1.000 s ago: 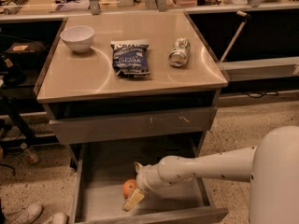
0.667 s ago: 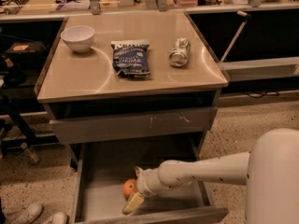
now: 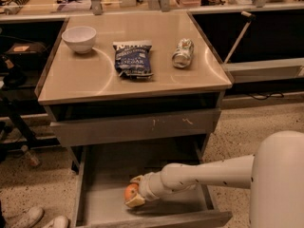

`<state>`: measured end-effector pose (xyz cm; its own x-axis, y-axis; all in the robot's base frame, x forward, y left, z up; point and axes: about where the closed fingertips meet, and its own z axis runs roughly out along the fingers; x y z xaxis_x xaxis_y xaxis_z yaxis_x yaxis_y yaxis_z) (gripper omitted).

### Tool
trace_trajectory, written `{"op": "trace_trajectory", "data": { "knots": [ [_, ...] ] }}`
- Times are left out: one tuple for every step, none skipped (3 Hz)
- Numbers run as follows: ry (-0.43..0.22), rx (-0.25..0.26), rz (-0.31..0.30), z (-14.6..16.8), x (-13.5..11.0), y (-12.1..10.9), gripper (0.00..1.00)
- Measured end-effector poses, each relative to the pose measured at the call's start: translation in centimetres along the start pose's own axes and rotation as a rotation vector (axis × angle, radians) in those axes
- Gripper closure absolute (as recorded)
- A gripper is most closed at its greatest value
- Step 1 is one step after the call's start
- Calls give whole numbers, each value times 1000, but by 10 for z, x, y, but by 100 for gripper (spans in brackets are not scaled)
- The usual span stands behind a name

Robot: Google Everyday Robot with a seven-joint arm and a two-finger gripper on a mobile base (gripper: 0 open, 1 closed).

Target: Pick orange from middle drawer and place on counter

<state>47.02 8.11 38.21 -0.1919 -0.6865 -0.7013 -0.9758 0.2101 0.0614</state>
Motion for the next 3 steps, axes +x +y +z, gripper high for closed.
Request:
{"op": "trace_trajectory", "data": {
  "knots": [
    [0,0,0,0,0,0,65],
    [0,0,0,0,0,0,88],
    [-9,5,9,-6,-8,2,100]
  ]
}}
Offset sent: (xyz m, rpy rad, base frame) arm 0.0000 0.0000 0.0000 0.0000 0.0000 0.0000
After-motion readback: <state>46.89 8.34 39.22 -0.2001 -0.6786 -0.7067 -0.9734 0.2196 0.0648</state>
